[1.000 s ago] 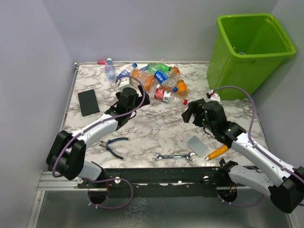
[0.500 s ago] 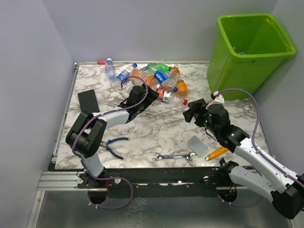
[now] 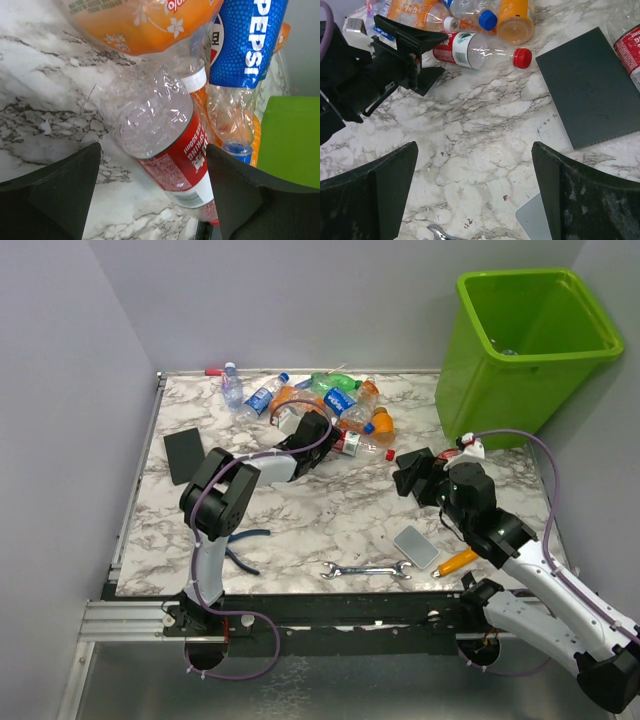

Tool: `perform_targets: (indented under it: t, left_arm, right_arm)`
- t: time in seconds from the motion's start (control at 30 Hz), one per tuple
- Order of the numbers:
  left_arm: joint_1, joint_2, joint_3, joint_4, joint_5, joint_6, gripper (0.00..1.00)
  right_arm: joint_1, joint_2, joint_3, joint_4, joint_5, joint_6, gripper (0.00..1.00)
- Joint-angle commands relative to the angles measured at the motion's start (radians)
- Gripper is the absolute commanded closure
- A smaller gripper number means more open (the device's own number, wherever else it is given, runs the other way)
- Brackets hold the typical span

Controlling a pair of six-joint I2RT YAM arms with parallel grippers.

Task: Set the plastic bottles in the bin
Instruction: Pick up the plastic bottle at the center of the board.

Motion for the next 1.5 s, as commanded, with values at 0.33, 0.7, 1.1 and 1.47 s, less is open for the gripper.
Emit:
perform_targets:
  t: [0.33, 0.7, 1.1, 1.47]
  left_arm:
    - [0.005, 0.052, 0.005, -0.016, -0.055, -0.051, 0.48]
    - [0.009, -0.317, -0.391, 0.141, -0.085, -0.174, 0.71]
    - [-0.092, -0.831, -0.844, 0.417, -0.304, -0.454, 0.77]
    - [-0.102, -0.965, -0.892, 0.402, -0.316, -0.458, 0.79]
  right_arm:
    - [0.005, -0.055, 0.041, -0.057, 0.027, -0.029, 0.00]
    - [0.005, -0.042, 0.012, 0.008, -0.085, -0.002, 0.00]
    - [0.008, -0.042, -0.281, 0.690, -0.243, 0.287, 0.02]
    - [0.042, 0.148, -0.204, 0.937, -0.286, 0.260, 0.02]
